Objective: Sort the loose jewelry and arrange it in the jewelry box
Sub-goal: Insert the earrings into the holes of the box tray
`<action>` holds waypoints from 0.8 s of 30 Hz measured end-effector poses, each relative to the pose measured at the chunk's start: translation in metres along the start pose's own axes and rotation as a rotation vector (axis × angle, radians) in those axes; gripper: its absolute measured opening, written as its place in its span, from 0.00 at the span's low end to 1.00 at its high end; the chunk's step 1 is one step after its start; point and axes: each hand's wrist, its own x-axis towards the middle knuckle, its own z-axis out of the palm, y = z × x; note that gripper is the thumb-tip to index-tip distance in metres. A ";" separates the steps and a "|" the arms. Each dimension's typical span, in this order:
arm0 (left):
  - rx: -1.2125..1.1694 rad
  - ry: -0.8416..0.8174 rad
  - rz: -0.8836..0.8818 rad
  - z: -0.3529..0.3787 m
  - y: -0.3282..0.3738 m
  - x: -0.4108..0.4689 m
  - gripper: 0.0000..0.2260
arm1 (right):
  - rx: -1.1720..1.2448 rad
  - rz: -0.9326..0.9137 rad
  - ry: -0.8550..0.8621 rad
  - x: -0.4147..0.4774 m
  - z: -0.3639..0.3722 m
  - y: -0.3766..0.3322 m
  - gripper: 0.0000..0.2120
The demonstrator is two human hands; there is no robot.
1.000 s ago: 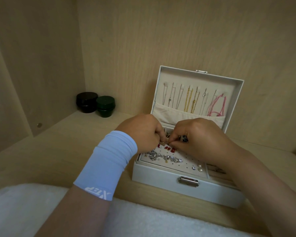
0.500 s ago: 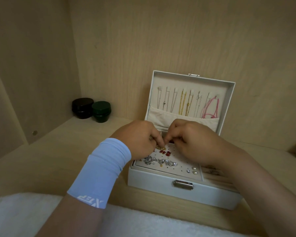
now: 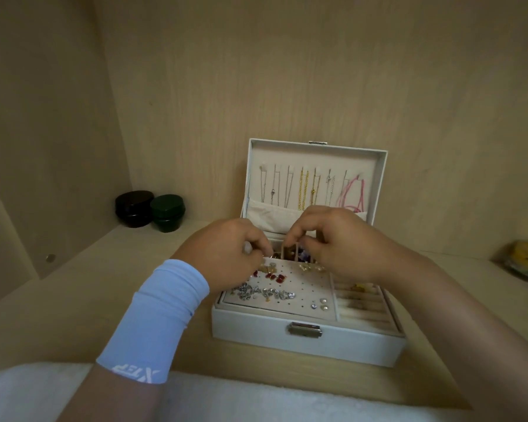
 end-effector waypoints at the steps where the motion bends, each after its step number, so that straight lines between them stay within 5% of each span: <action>1: -0.027 0.031 0.022 0.000 0.004 -0.001 0.09 | 0.024 0.019 0.038 -0.005 -0.011 0.003 0.12; 6: -0.134 0.053 0.113 0.011 0.050 0.009 0.08 | 0.024 0.203 0.077 -0.055 -0.072 0.041 0.09; 11: -0.071 -0.075 0.211 0.043 0.117 0.038 0.07 | -0.079 0.367 -0.127 -0.103 -0.088 0.098 0.07; 24: 0.463 -0.480 0.207 0.139 0.185 0.093 0.07 | -0.011 0.436 -0.266 -0.120 -0.065 0.161 0.05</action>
